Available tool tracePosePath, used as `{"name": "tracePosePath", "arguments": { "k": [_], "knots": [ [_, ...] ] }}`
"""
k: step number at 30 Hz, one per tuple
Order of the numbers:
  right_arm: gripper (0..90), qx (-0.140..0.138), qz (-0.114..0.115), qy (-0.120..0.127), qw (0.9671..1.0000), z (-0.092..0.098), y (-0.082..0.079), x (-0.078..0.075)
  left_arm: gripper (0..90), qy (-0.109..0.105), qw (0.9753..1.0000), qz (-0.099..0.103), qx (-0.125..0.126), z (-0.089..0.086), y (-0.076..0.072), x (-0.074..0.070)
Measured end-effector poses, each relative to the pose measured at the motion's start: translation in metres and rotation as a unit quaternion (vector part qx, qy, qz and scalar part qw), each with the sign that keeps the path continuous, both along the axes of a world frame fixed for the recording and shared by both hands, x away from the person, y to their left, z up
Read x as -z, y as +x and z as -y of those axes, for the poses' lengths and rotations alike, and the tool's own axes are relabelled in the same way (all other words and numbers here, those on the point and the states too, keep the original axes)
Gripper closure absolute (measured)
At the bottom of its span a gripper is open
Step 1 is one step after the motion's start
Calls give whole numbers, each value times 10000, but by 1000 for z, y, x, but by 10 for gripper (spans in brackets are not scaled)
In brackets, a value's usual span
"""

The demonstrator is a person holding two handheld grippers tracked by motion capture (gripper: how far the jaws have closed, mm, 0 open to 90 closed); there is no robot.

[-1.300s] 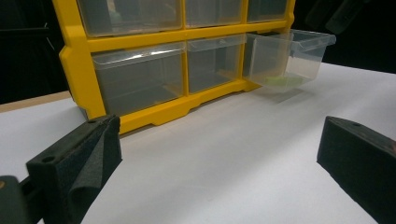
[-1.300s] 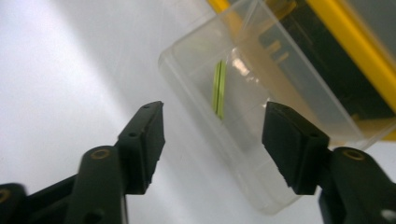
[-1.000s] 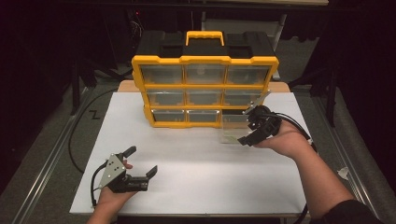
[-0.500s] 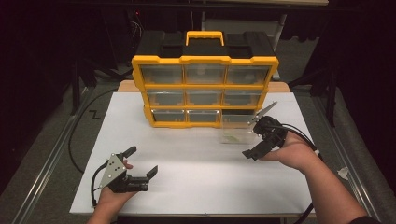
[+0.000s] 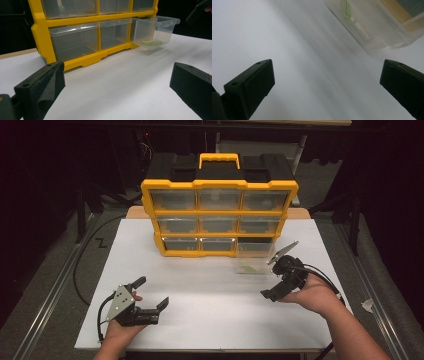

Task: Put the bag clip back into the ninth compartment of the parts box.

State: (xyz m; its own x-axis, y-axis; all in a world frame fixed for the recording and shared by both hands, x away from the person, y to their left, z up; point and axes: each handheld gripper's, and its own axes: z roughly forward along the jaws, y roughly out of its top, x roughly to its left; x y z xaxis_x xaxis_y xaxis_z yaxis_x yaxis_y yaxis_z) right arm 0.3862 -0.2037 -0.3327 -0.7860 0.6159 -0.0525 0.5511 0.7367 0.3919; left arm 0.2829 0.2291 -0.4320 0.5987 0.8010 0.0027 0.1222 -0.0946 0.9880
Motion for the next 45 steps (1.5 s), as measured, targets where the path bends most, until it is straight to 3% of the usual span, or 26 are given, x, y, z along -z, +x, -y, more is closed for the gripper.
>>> {"name": "tracePosePath", "arguments": {
  "k": [19, 30, 37, 39, 45],
  "knots": [
    [9, 7, -159, -11, 9999, -2, -5, 51, 4, 31, 10000, -33, -5, 0, 1, 0],
    [9, 122, 118, 373, 9992, 1, -10, 75, 4, 44, 10000, -75, -9, 0, 1, 1],
    [9, 291, 362, 883, 9950, 7, -15, 83, 4, 54, 9999, -100, -5, 1, 2, 1],
    [9, 309, 527, 952, 9936, 9, -17, 85, 4, 54, 9999, -104, -8, 1, 2, 1],
    [10, 431, 872, 1352, 9860, 12, -23, 89, 4, 53, 9999, -106, -2, 1, 2, 1]
  ]
}}
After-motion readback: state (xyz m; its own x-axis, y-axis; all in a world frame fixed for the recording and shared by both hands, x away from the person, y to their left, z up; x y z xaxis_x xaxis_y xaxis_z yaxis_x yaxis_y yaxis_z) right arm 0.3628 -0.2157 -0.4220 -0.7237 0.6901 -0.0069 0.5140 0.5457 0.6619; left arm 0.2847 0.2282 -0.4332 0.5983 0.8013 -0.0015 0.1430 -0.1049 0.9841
